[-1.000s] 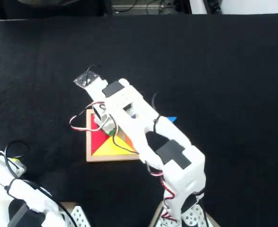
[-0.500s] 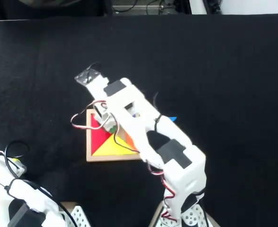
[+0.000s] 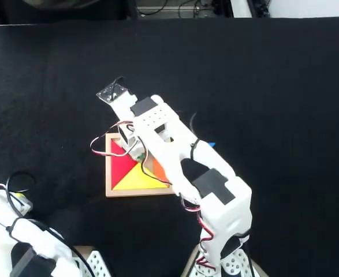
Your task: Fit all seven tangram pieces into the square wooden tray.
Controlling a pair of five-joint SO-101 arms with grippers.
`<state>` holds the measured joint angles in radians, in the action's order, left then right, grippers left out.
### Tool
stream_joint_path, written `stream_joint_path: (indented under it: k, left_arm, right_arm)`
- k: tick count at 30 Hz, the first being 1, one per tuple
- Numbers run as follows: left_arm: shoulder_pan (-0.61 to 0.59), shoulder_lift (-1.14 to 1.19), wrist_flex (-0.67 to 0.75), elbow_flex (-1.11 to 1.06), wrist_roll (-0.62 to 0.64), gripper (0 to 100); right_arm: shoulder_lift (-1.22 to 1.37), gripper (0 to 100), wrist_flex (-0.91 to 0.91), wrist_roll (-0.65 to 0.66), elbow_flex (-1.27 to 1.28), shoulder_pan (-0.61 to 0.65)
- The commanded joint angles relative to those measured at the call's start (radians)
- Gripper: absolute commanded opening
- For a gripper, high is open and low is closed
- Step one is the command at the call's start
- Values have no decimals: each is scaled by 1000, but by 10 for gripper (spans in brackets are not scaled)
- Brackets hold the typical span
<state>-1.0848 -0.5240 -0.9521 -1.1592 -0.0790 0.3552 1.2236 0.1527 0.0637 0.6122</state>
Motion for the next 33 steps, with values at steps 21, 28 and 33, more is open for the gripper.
stream_joint_path:
  k: [21, 28, 33]
  left_arm:
    - [13, -20, 11, 5, 0, 195]
    - [13, -20, 11, 5, 0, 195]
    - [13, -20, 11, 5, 0, 195]
  right_arm:
    - [-4, 242, 3, -6, -5, 44]
    - [-4, 240, 8, 0, -4, 41]
    - [-12, 240, 5, 2, -7, 40]
